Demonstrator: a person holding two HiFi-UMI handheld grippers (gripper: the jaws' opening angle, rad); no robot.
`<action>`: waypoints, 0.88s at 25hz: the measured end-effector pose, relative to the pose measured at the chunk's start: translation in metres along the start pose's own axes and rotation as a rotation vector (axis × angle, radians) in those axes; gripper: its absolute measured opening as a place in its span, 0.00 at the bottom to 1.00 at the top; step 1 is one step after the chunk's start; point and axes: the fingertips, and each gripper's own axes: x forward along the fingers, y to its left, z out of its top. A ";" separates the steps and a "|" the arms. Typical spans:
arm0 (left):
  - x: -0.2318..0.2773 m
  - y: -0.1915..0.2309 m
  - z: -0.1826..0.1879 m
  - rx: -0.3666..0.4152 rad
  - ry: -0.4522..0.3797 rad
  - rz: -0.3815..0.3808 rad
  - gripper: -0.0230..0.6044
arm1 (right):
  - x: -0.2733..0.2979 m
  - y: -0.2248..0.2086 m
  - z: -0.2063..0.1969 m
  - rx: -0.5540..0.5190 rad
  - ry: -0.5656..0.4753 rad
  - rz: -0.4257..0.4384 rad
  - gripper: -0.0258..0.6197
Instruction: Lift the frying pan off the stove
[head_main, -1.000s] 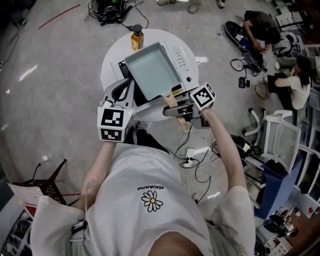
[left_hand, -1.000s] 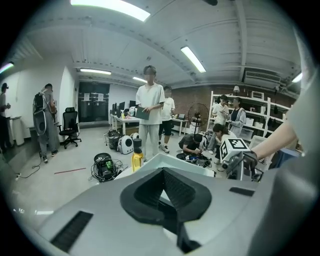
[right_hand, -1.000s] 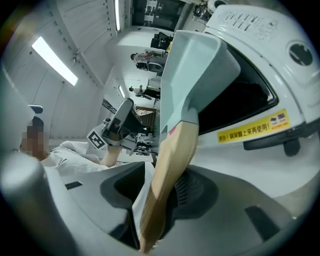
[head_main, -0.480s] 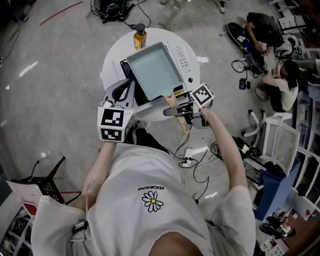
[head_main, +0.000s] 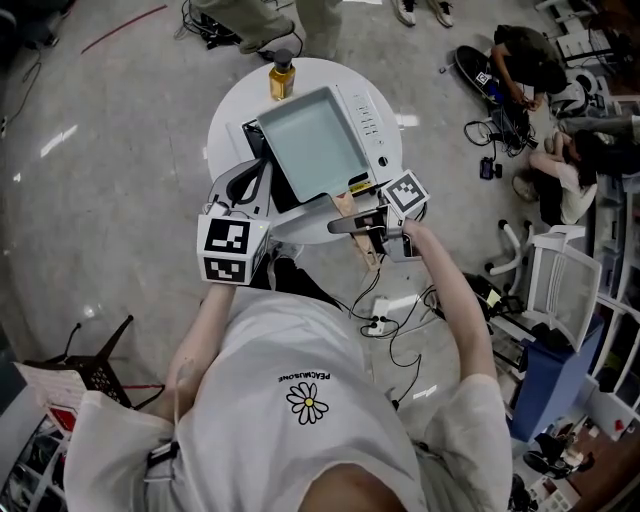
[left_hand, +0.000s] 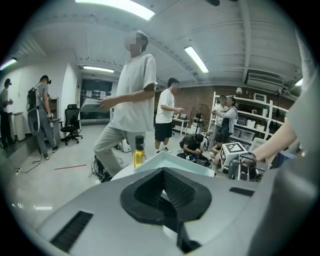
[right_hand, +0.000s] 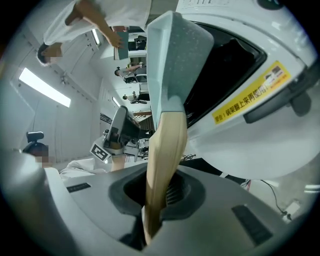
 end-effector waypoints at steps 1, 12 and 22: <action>0.000 0.000 0.001 0.001 -0.001 -0.001 0.04 | 0.000 0.001 0.000 0.001 -0.008 0.004 0.09; -0.009 0.001 -0.002 0.004 -0.011 -0.001 0.04 | 0.007 0.001 -0.002 -0.007 -0.076 0.007 0.09; -0.020 0.005 0.004 0.012 -0.043 -0.007 0.04 | 0.016 0.021 -0.001 -0.053 -0.122 -0.006 0.09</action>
